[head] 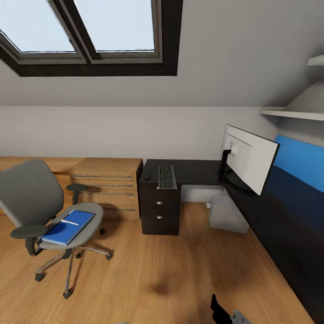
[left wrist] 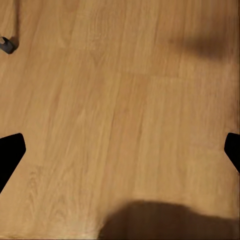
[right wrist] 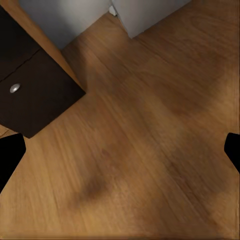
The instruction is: In the bedroom, organize the workspace by keeping the computer under the desk, ensuring the monitor is on the desk, placing the keyboard on the desk next to the monitor, placing the mouse on the desk next to the keyboard, moving the folder from the swivel chair onto the desk next to the mouse, stacking the notebook on top of the folder with the pen on top of the notebook, and positioning the swivel chair next to the desk.
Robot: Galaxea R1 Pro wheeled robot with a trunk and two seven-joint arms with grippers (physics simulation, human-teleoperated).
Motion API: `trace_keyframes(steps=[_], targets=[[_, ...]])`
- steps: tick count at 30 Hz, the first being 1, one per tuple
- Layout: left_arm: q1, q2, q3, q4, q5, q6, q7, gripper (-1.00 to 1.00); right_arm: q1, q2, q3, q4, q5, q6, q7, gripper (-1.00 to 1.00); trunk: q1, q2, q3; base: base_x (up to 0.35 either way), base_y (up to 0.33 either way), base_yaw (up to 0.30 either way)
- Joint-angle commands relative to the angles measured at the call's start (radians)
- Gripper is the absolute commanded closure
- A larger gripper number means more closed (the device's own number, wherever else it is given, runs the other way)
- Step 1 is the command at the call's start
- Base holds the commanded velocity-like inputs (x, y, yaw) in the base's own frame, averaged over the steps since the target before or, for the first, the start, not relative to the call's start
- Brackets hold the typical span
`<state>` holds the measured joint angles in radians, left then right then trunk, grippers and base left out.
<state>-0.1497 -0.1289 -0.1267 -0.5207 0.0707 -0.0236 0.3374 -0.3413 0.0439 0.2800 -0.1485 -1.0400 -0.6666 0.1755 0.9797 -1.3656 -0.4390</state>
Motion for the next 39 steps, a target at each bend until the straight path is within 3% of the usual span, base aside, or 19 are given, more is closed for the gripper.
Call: trace_keyframes(steps=[1, 10, 15, 20, 22, 24, 26, 27, 28, 29, 32, 33, 39], targets=[[-0.001, 0.001, -0.007, 0.0, 0.008, -0.003, 0.008, -1.0, -0.001, 0.0, 0.004, 0.001, -0.011, -0.003, 0.007, -1.0, -0.005, 0.007, 0.002, -0.275, -0.24, 0.0], [-0.001, 0.002, -0.002, -0.01, 0.01, -0.003, 0.005, -1.0, -0.001, -0.001, 0.007, -0.001, -0.008, -0.004, 0.008, -1.0, -0.039, 0.07, 0.03, -0.21, -0.19, 0.0], [-0.001, -0.004, 0.004, -0.176, 0.013, 0.02, 0.001, -1.0, -0.005, -0.002, 0.005, -0.077, -0.006, 0.001, 0.003, -1.0, -0.058, 0.105, 0.046, -0.021, -0.018, 0.0], [-0.001, -0.016, 0.004, -0.395, 0.015, 0.176, 0.002, -1.0, -0.01, -0.022, 0.004, -0.228, 0.006, 0.008, 0.0, -1.0, -0.077, 0.14, 0.062, -0.005, -0.004, 0.0], [-0.001, -0.028, 0.003, -0.516, 0.016, 0.294, 0.002, -1.0, -0.012, -0.04, 0.004, -0.336, 0.038, 0.026, -0.018, -1.0, -0.085, 0.154, 0.068, -0.002, -0.001, 0.0], [-0.001, -0.039, 0.0, -0.638, 0.016, 0.398, 0.002, -1.0, -0.013, -0.053, 0.003, -0.458, 0.09, 0.079, -0.09, -1.0, -0.093, 0.168, 0.074, 0.0, 0.0, 0.0], [-0.001, -0.046, -0.002, -0.793, 0.017, 0.501, 0.002, -1.0, -0.014, -0.076, 0.0, -0.642, 0.182, 0.232, -0.276, -1.0, -0.1, 0.182, 0.081, 0.0, 0.0, 0.0], [-0.001, -0.046, -0.001, -0.828, 0.017, 0.52, 0.002, -1.0, -0.014, -0.086, -0.001, -0.692, 0.206, 0.284, -0.332, -1.0, -0.104, 0.189, 0.084, 0.0, 0.0, 0.0], [-0.001, -0.046, 0.0, -0.889, 0.018, 0.551, 0.002, -1.0, -0.014, -0.105, -0.002, -0.789, 0.256, 0.402, -0.449, -1.0, -0.108, 0.196, 0.087, 0.0, 0.0, 0.0], [-0.001, -0.046, 0.004, -0.952, 0.029, 0.586, 0.003, -1.0, -0.014, -0.137, -0.003, -0.974, 0.334, 0.666, -0.658, -1.0, -0.112, 0.203, 0.09, 0.0, 0.0, 0.0], [0.0, -0.046, 0.007, -0.96, 0.048, 0.598, 0.004, -1.0, -0.013, -0.152, -0.003, -1.099, 0.364, 0.833, -0.759, -1.0, -0.123, 0.224, 0.099, 0.0, 0.0, 0.0], [0.001, -0.046, 0.028, -0.954, 0.087, 0.607, 0.007, -1.0, -0.007, -0.163, -0.003, -1.24, 0.386, 0.977, -0.837, -1.0, -0.127, 0.231, 0.102, 0.0, 0.0, 0.0], [0.024, -0.046, 0.04, -0.954, 0.116, 0.61, 0.059, -1.0, 0.014, -0.166, 0.002, -1.265, 0.409, 1.017, -0.861, -1.0, -0.15, 0.273, 0.121, -0.011, -0.024, 0.0]])
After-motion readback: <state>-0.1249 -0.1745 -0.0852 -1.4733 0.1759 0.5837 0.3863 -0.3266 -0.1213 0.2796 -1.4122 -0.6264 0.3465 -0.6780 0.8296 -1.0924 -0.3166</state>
